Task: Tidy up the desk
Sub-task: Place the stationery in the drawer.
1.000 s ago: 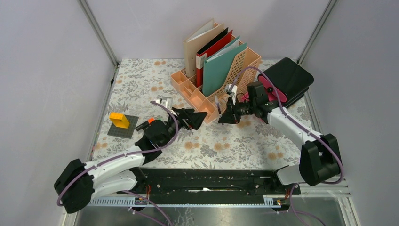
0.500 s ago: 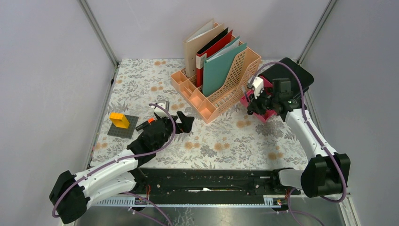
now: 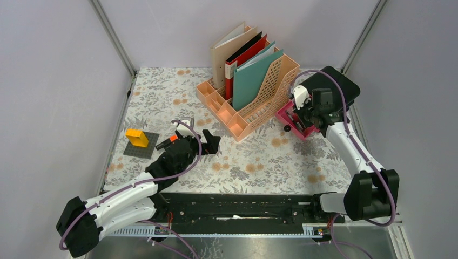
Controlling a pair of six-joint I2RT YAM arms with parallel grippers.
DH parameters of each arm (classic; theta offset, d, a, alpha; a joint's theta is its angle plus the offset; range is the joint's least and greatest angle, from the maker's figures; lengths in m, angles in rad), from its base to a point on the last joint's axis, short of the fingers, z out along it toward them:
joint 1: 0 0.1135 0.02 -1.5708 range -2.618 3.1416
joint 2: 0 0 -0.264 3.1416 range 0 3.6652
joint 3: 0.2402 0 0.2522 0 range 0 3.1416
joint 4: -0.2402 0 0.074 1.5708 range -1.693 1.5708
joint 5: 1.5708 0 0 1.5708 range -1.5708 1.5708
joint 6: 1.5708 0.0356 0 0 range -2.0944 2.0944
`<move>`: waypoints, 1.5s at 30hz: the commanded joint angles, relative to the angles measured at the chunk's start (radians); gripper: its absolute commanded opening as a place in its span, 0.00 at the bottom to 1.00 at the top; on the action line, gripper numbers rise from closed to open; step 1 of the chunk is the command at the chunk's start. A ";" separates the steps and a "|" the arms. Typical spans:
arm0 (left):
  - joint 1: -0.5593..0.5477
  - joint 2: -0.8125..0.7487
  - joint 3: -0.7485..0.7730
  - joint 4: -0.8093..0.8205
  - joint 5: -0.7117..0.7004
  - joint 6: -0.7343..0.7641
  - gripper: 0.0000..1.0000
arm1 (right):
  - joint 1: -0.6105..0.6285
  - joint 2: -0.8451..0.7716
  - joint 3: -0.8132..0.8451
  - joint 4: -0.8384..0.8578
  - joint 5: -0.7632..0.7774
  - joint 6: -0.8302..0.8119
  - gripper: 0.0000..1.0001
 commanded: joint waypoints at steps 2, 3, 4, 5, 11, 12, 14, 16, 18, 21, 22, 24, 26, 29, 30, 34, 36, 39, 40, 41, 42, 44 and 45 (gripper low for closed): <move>0.007 -0.017 -0.008 0.023 -0.023 0.013 0.99 | -0.004 0.048 -0.006 0.074 0.184 0.032 0.13; 0.006 -0.017 -0.007 0.022 -0.026 0.013 0.99 | -0.004 0.056 -0.007 0.080 0.198 0.037 0.14; 0.007 -0.019 -0.008 0.020 -0.027 0.014 0.99 | -0.004 0.064 -0.009 0.085 0.207 0.041 0.14; 0.008 -0.020 -0.008 0.019 -0.027 0.014 0.99 | -0.005 0.070 -0.011 0.087 0.214 0.044 0.15; 0.010 -0.029 -0.014 0.016 -0.032 0.014 0.99 | -0.005 0.116 -0.019 0.105 0.254 0.056 0.23; 0.009 -0.029 -0.014 0.016 -0.032 0.014 0.99 | -0.005 0.127 -0.019 0.110 0.271 0.062 0.24; 0.011 -0.029 -0.014 0.016 -0.032 0.015 0.99 | -0.004 0.144 -0.016 0.111 0.288 0.066 0.26; 0.011 -0.032 -0.016 0.016 -0.034 0.016 0.99 | -0.004 0.152 -0.016 0.113 0.291 0.070 0.30; 0.011 -0.034 -0.016 0.013 -0.034 0.017 0.99 | -0.004 0.155 -0.014 0.112 0.291 0.075 0.39; 0.012 -0.038 -0.017 0.009 -0.038 0.021 0.99 | -0.004 0.151 -0.013 0.111 0.287 0.082 0.45; 0.013 -0.041 -0.017 0.007 -0.038 0.023 0.99 | -0.004 0.147 -0.012 0.109 0.277 0.083 0.46; 0.014 -0.043 -0.018 0.000 -0.042 0.025 0.99 | -0.004 0.134 -0.007 0.103 0.252 0.090 0.46; 0.014 -0.046 -0.017 -0.008 -0.047 0.030 0.99 | -0.004 0.119 -0.001 0.094 0.219 0.095 0.47; 0.017 -0.052 -0.013 -0.028 -0.058 0.034 0.99 | -0.004 0.092 0.006 0.071 0.136 0.097 0.48; 0.018 -0.055 -0.010 -0.038 -0.064 0.035 0.99 | -0.004 0.084 0.009 0.059 0.105 0.094 0.49; 0.018 -0.063 0.001 -0.079 -0.094 0.040 0.99 | -0.006 0.048 0.022 0.019 -0.036 0.077 0.51; 0.019 -0.064 0.005 -0.093 -0.106 0.043 0.99 | -0.006 0.028 0.024 0.004 -0.104 0.064 0.51; 0.019 -0.063 0.011 -0.106 -0.118 0.045 0.99 | -0.005 -0.001 0.022 -0.016 -0.201 0.042 0.51; 0.020 -0.060 0.012 -0.107 -0.119 0.045 0.99 | -0.005 -0.009 0.022 -0.027 -0.231 0.029 0.51; 0.020 -0.058 0.014 -0.107 -0.119 0.045 0.99 | -0.005 -0.017 0.020 -0.032 -0.263 0.020 0.51; 0.019 -0.054 0.017 -0.108 -0.120 0.043 0.99 | -0.006 -0.022 0.017 -0.034 -0.290 0.013 0.51; 0.020 -0.045 0.021 -0.108 -0.118 0.043 0.99 | -0.006 -0.030 0.013 -0.044 -0.337 -0.001 0.51; 0.020 -0.039 0.023 -0.109 -0.118 0.041 0.99 | -0.006 -0.031 0.013 -0.046 -0.358 -0.003 0.51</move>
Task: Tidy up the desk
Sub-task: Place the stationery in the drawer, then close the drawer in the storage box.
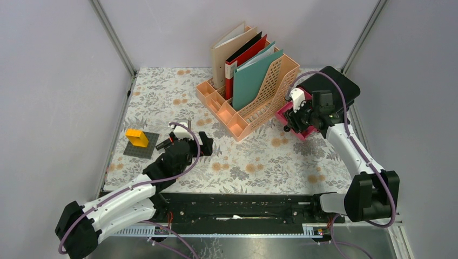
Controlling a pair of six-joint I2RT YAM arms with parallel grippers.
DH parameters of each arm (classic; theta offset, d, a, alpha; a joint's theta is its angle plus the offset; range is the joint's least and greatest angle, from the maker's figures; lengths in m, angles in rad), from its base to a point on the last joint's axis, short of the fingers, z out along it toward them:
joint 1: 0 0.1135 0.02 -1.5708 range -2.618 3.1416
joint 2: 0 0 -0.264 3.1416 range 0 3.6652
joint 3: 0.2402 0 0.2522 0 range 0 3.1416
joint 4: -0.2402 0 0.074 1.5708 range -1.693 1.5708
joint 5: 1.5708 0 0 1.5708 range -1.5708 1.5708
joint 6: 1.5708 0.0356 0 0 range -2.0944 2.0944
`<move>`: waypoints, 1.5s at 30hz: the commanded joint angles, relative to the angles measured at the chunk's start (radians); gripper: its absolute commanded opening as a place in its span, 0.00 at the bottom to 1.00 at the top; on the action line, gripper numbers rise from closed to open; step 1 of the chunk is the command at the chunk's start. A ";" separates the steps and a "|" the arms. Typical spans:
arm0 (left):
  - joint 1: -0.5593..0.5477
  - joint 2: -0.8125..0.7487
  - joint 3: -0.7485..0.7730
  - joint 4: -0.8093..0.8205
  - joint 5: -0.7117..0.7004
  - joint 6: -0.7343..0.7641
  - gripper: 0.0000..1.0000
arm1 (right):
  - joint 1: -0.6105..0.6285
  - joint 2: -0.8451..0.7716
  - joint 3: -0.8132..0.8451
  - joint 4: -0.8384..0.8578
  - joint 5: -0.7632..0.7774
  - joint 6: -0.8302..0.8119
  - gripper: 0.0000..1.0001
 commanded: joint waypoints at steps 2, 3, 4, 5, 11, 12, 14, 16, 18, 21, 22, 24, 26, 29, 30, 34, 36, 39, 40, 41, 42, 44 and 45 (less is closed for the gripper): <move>0.006 0.016 0.040 0.017 -0.022 0.007 0.99 | -0.002 -0.033 0.031 -0.042 -0.186 -0.045 0.51; 0.007 0.020 0.042 0.019 -0.019 0.005 0.99 | -0.002 -0.033 0.031 -0.047 -0.197 -0.048 0.51; 0.006 0.024 0.042 0.023 -0.017 0.004 0.99 | -0.002 -0.033 0.031 -0.051 -0.210 -0.053 0.51; 0.006 0.026 0.040 0.025 -0.012 0.001 0.99 | -0.003 -0.034 0.031 -0.055 -0.221 -0.057 0.51; 0.007 0.043 0.035 0.044 0.007 -0.016 0.99 | -0.002 -0.043 0.022 -0.061 -0.256 -0.077 0.50; 0.006 0.044 0.034 0.047 0.010 -0.017 0.99 | -0.003 -0.044 0.022 -0.060 -0.262 -0.079 0.50; 0.006 0.048 0.035 0.051 0.013 -0.019 0.99 | -0.002 -0.045 0.020 -0.063 -0.275 -0.084 0.50; 0.007 0.050 0.033 0.056 0.017 -0.022 0.99 | -0.003 -0.046 0.018 -0.066 -0.291 -0.089 0.50; 0.006 0.052 0.030 0.061 0.019 -0.024 0.99 | -0.003 -0.045 0.015 -0.068 -0.307 -0.095 0.50; 0.006 0.055 0.027 0.070 0.027 -0.028 0.99 | -0.001 -0.043 0.007 -0.072 -0.321 -0.106 0.49; 0.006 0.057 0.025 0.072 0.028 -0.030 0.99 | -0.001 -0.041 0.004 -0.071 -0.321 -0.111 0.48; 0.007 0.059 0.022 0.077 0.032 -0.033 0.99 | -0.001 -0.039 -0.001 -0.071 -0.320 -0.120 0.47; 0.006 0.062 0.022 0.083 0.037 -0.035 0.99 | 0.001 -0.034 -0.004 -0.072 -0.315 -0.126 0.45; 0.006 0.069 0.023 0.089 0.043 -0.034 0.99 | 0.028 -0.015 -0.007 -0.078 -0.279 -0.146 0.34; 0.007 0.070 0.024 0.091 0.044 -0.035 0.99 | 0.043 -0.005 -0.005 -0.084 -0.254 -0.153 0.30; 0.008 0.072 0.022 0.095 0.050 -0.038 0.99 | 0.136 0.050 0.009 -0.099 -0.110 -0.180 0.20; 0.007 0.070 0.021 0.094 0.052 -0.037 0.99 | 0.194 0.081 0.011 -0.098 -0.027 -0.191 0.17; 0.008 0.067 0.021 0.093 0.053 -0.037 0.99 | 0.282 0.137 0.018 -0.087 0.117 -0.198 0.14; 0.008 0.064 0.020 0.091 0.052 -0.036 0.99 | 0.306 0.159 0.021 -0.084 0.173 -0.202 0.14; 0.008 0.061 0.021 0.089 0.052 -0.035 0.99 | 0.330 0.180 0.024 -0.080 0.248 -0.204 0.13; 0.007 0.059 0.020 0.089 0.053 -0.034 0.99 | 0.347 0.205 0.026 -0.078 0.305 -0.206 0.12; 0.007 0.058 0.020 0.090 0.055 -0.032 0.99 | 0.376 0.263 0.028 -0.079 0.402 -0.212 0.11; 0.008 0.058 0.020 0.090 0.054 -0.030 0.99 | 0.385 0.298 0.028 -0.079 0.444 -0.213 0.11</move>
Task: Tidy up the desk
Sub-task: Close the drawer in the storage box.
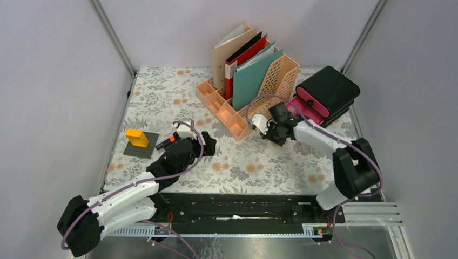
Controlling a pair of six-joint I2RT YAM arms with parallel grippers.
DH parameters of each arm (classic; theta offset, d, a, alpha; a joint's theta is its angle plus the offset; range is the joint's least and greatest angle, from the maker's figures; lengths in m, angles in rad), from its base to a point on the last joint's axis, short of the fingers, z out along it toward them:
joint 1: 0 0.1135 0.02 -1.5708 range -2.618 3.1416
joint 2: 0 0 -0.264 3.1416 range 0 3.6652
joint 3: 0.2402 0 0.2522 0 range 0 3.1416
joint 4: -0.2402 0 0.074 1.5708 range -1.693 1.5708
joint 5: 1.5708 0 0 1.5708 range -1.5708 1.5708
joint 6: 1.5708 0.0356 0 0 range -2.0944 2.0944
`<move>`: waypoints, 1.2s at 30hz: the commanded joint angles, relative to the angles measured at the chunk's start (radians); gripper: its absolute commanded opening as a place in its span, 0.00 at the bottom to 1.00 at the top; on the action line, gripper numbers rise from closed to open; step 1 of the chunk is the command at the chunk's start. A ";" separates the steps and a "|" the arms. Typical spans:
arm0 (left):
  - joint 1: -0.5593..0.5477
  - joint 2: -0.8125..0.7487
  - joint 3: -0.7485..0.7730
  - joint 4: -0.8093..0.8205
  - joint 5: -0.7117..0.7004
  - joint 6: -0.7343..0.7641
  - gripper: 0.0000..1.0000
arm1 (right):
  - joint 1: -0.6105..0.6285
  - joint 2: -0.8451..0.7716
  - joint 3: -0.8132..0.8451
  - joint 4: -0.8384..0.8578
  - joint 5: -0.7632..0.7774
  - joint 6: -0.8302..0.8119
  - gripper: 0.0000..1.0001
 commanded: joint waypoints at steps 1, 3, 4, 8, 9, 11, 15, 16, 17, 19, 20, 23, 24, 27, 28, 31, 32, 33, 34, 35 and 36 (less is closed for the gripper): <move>0.005 -0.010 0.016 0.050 0.014 0.000 0.99 | 0.045 0.114 0.032 0.000 0.302 -0.028 0.10; 0.005 -0.009 0.016 0.049 0.014 0.002 0.99 | 0.044 0.141 0.029 0.013 0.376 -0.027 0.11; 0.006 -0.010 0.015 0.051 0.015 0.003 0.99 | 0.045 0.145 0.022 0.028 0.409 -0.036 0.11; 0.007 -0.014 0.012 0.056 0.017 0.003 0.99 | 0.045 0.128 -0.020 0.112 0.534 -0.070 0.17; 0.008 -0.014 0.012 0.057 0.018 0.004 0.99 | 0.045 0.120 -0.027 0.129 0.561 -0.079 0.18; 0.007 -0.013 0.009 0.061 0.020 0.004 0.99 | 0.044 0.110 -0.039 0.160 0.611 -0.097 0.20; 0.009 -0.013 0.009 0.062 0.022 0.003 0.99 | 0.041 0.086 -0.055 0.225 0.699 -0.133 0.31; 0.011 -0.016 0.008 0.061 0.023 0.004 0.99 | 0.036 0.080 -0.053 0.235 0.706 -0.137 0.33; 0.010 -0.017 0.008 0.058 0.022 0.005 0.99 | 0.025 0.075 -0.047 0.239 0.707 -0.138 0.36; 0.010 -0.025 0.008 0.049 0.020 0.006 0.99 | 0.006 0.067 -0.032 0.240 0.711 -0.138 0.40; 0.011 -0.030 0.006 0.047 0.019 0.007 0.99 | -0.006 0.062 -0.024 0.239 0.711 -0.139 0.41; 0.012 -0.046 -0.003 0.043 0.019 0.005 0.99 | -0.048 0.054 -0.001 0.240 0.695 -0.145 0.45; 0.014 -0.049 -0.005 0.043 0.018 0.005 0.99 | -0.062 0.054 0.007 0.240 0.690 -0.147 0.46; 0.014 -0.050 -0.006 0.039 0.020 0.003 0.99 | -0.108 0.064 0.031 0.240 0.671 -0.154 0.47; 0.013 -0.050 -0.004 0.038 0.020 0.003 0.99 | -0.122 0.068 0.039 0.241 0.663 -0.155 0.48; 0.015 -0.052 -0.005 0.038 0.023 0.003 0.99 | -0.162 0.083 0.061 0.248 0.653 -0.159 0.50; 0.016 -0.054 -0.005 0.038 0.024 0.003 0.99 | -0.175 0.087 0.067 0.252 0.651 -0.161 0.51; 0.015 -0.054 -0.005 0.037 0.024 0.003 0.99 | -0.185 0.089 0.074 0.252 0.645 -0.160 0.51; 0.015 -0.054 -0.005 0.036 0.024 0.004 0.99 | -0.194 0.090 0.079 0.252 0.639 -0.160 0.52; 0.016 -0.055 -0.005 0.036 0.024 0.003 0.99 | -0.199 0.089 0.082 0.252 0.632 -0.159 0.53; 0.015 -0.055 -0.007 0.036 0.024 0.002 0.99 | -0.202 0.085 0.082 0.252 0.624 -0.159 0.54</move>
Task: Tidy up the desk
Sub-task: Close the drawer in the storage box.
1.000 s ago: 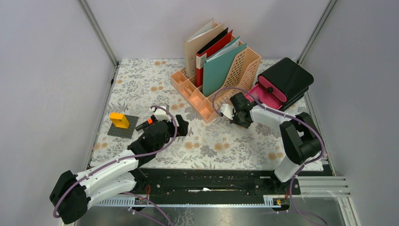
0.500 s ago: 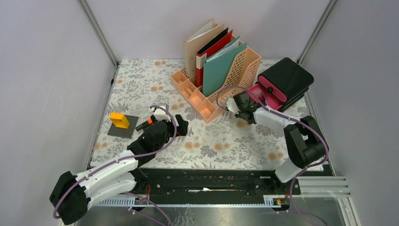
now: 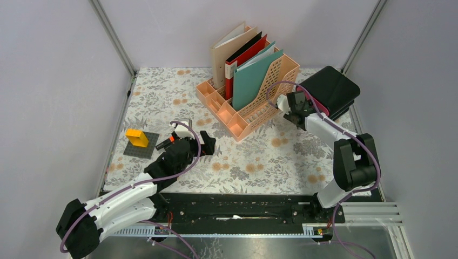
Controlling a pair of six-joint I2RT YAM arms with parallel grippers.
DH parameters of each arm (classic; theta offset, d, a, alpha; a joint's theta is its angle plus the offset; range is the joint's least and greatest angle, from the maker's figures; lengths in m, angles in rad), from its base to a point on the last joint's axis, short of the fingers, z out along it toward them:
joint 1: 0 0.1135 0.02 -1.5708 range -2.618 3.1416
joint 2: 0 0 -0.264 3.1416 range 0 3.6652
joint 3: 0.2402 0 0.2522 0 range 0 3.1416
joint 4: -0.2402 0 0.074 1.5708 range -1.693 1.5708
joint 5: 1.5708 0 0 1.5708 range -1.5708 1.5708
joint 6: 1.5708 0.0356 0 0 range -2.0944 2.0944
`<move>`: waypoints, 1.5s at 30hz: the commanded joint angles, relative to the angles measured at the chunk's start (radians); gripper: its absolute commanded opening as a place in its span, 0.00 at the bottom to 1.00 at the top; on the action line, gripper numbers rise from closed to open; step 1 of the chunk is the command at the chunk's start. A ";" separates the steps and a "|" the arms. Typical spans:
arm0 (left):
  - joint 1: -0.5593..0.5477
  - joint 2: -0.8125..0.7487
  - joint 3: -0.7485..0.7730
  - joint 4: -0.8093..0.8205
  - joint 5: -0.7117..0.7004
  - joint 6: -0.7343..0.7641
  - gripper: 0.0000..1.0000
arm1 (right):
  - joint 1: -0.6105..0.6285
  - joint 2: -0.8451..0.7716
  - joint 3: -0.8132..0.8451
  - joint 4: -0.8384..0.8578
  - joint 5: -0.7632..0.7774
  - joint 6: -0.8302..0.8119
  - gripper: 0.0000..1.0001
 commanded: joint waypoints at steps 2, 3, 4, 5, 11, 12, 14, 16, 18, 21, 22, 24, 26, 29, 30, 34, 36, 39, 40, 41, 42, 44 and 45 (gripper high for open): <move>0.006 -0.018 -0.007 0.039 0.014 0.002 0.99 | -0.025 -0.014 0.045 0.028 -0.030 -0.021 0.56; 0.006 -0.018 -0.007 0.039 0.015 0.002 0.99 | -0.028 -0.013 0.048 0.028 -0.033 -0.021 0.57; 0.006 -0.017 -0.006 0.039 0.015 0.002 0.99 | -0.031 -0.012 0.051 0.027 -0.033 -0.021 0.57; 0.005 -0.016 -0.006 0.041 0.016 0.002 0.99 | -0.033 -0.011 0.054 0.027 -0.037 -0.021 0.58; 0.008 -0.017 -0.005 0.041 0.015 0.004 0.99 | -0.070 0.004 0.080 0.026 -0.034 -0.020 0.62; 0.007 -0.016 -0.006 0.040 0.015 0.003 0.99 | -0.076 0.006 0.083 0.024 -0.034 -0.021 0.62; 0.008 -0.016 -0.005 0.040 0.014 0.003 0.99 | -0.081 0.006 0.085 0.017 -0.042 -0.017 0.62; 0.009 -0.014 -0.006 0.042 0.014 0.005 0.99 | -0.081 -0.001 0.085 0.000 -0.070 -0.005 0.63; 0.008 -0.013 -0.002 0.044 0.016 0.005 0.99 | -0.080 -0.013 0.095 -0.037 -0.116 0.018 0.63; 0.009 -0.010 0.000 0.045 0.019 0.004 0.99 | -0.080 -0.046 0.115 -0.114 -0.236 0.057 0.63; 0.009 -0.009 0.002 0.046 0.020 0.005 0.99 | -0.080 -0.058 0.115 -0.134 -0.300 0.064 0.63; 0.010 -0.006 0.003 0.048 0.021 0.006 0.99 | -0.080 -0.081 0.114 -0.159 -0.367 0.074 0.61; 0.010 -0.002 0.002 0.050 0.023 0.005 0.99 | -0.079 -0.084 0.106 -0.164 -0.383 0.073 0.57; 0.010 -0.003 -0.002 0.049 0.025 0.003 0.99 | -0.079 -0.042 0.098 -0.146 -0.296 0.055 0.41; 0.011 -0.006 -0.003 0.046 0.025 0.002 0.99 | -0.081 -0.024 0.098 -0.136 -0.257 0.045 0.34; 0.011 -0.023 -0.012 0.039 0.019 0.000 0.99 | -0.091 0.035 0.100 -0.096 -0.176 0.025 0.22; 0.012 -0.032 -0.018 0.035 0.017 -0.002 0.99 | -0.098 0.057 0.109 -0.082 -0.151 0.022 0.20; 0.012 -0.042 -0.022 0.028 0.014 -0.003 0.99 | -0.104 0.085 0.120 -0.048 -0.112 0.013 0.20; 0.012 -0.044 -0.024 0.027 0.015 -0.003 0.99 | -0.104 0.092 0.122 -0.035 -0.095 0.008 0.20; 0.012 -0.045 -0.024 0.026 0.015 -0.003 0.99 | -0.105 0.100 0.122 -0.021 -0.080 0.004 0.21; 0.012 -0.046 -0.024 0.024 0.013 -0.003 0.99 | -0.106 0.105 0.124 -0.010 -0.066 0.000 0.22; 0.013 -0.049 -0.026 0.021 0.012 -0.003 0.99 | -0.108 0.112 0.124 0.009 -0.043 -0.006 0.28; 0.014 -0.051 -0.026 0.021 0.011 -0.002 0.99 | -0.108 0.114 0.125 0.013 -0.035 -0.008 0.32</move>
